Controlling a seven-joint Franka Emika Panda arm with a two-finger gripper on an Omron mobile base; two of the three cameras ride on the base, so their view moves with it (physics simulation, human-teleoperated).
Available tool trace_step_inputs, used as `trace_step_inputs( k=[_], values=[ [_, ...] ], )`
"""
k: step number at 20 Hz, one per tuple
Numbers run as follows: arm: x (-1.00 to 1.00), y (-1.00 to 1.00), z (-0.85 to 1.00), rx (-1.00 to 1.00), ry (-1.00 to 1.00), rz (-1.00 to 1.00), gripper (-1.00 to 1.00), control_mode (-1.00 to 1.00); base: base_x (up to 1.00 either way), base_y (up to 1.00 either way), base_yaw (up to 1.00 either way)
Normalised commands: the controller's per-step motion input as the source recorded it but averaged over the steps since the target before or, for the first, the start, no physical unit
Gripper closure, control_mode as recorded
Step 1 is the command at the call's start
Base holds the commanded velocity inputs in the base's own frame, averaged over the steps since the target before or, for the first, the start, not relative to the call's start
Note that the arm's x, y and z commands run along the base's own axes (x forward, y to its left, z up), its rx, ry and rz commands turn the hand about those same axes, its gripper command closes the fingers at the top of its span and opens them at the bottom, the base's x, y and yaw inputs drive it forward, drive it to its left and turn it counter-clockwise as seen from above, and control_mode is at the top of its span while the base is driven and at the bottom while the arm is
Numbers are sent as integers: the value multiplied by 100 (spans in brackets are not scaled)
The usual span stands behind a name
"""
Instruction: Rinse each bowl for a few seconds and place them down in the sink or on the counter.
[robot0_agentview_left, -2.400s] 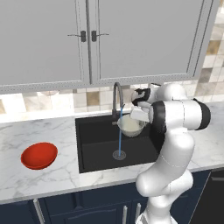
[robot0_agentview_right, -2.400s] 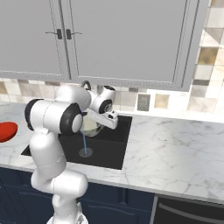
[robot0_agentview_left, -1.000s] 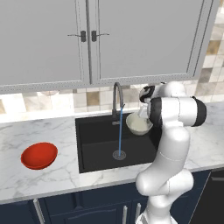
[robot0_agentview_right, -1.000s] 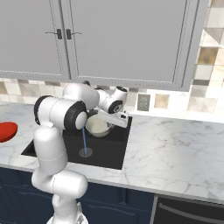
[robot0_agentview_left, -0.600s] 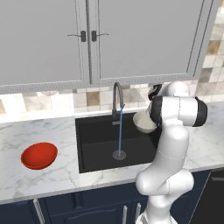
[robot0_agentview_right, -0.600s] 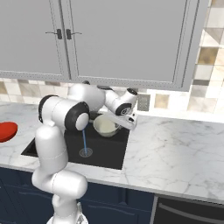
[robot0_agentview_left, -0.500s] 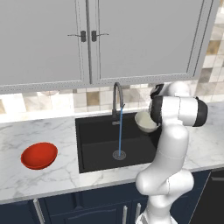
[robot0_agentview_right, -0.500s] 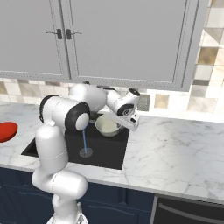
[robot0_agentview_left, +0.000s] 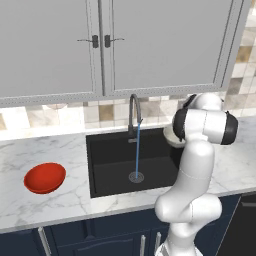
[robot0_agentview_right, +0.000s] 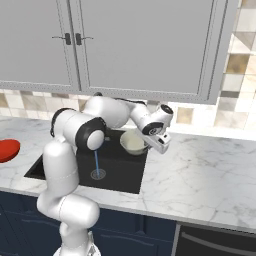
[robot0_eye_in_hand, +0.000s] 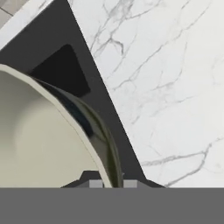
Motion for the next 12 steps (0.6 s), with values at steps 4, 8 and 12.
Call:
trace_step_inputs(
  k=[4,8,12],
  values=[
    [-1,-39,0,3,0,-23,100,-100,0,0,0],
    [0,-32,0,2,-1,-22,100,-100,0,0,0],
    [-1,-25,0,0,-2,-19,100,-100,0,0,0]
  ],
)
